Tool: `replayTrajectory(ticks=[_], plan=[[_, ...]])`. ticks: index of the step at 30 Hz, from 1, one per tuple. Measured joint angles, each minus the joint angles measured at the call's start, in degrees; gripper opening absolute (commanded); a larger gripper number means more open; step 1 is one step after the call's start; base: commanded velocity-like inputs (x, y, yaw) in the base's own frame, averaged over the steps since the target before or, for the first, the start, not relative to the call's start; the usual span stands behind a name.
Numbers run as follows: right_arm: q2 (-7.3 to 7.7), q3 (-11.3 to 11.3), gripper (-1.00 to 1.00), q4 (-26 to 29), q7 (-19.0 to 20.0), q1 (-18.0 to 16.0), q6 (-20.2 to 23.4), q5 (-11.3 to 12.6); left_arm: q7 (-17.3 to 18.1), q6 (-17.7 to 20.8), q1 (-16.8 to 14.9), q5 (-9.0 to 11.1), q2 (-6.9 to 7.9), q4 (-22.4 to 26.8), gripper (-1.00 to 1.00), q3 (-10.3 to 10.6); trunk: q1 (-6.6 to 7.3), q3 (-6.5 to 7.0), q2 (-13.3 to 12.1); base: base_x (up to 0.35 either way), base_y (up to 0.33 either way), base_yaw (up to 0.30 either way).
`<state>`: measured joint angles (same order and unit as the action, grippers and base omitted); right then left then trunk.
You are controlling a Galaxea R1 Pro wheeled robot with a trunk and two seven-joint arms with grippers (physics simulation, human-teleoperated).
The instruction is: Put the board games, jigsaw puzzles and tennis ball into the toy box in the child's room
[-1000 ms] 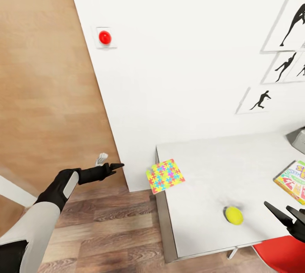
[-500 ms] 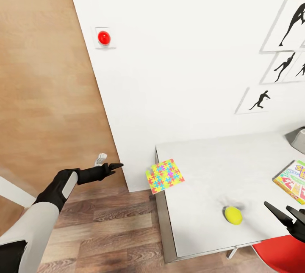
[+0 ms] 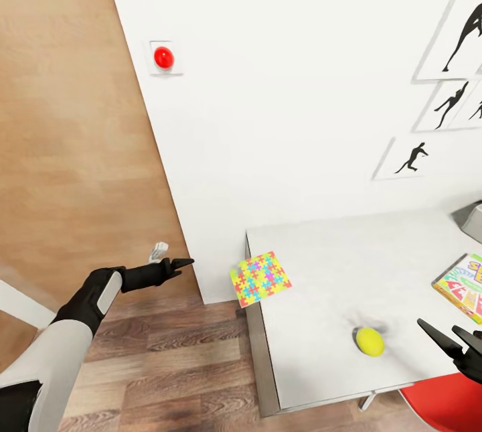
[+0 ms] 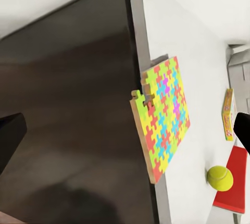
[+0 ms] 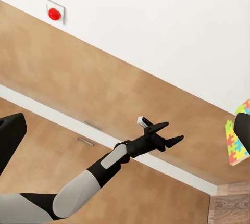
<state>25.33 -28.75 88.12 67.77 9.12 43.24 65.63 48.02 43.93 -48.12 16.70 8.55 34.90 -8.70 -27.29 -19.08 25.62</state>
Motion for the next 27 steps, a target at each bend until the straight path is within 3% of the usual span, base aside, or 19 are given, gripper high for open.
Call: replayTrajectory(ticks=[7, 27], plan=[[0.02, -0.05, 1.0, 0.0, 0.0, 0.0, 0.15, 0.05, 0.51, 0.92, 0.0, 0.35, 0.05, 0.0, 1.0, -0.11, -1.54, -1.26, 2.82, 0.0, 0.0, 0.0], [0.0, -0.23, 1.0, 0.0, 0.0, 0.0, 0.29, 0.31, 7.24, 5.06, -0.17, 0.73, 1.19, 0.0, 1.0, -0.44, -5.94, -4.87, 10.86, 0.0, 0.0, 0.0]])
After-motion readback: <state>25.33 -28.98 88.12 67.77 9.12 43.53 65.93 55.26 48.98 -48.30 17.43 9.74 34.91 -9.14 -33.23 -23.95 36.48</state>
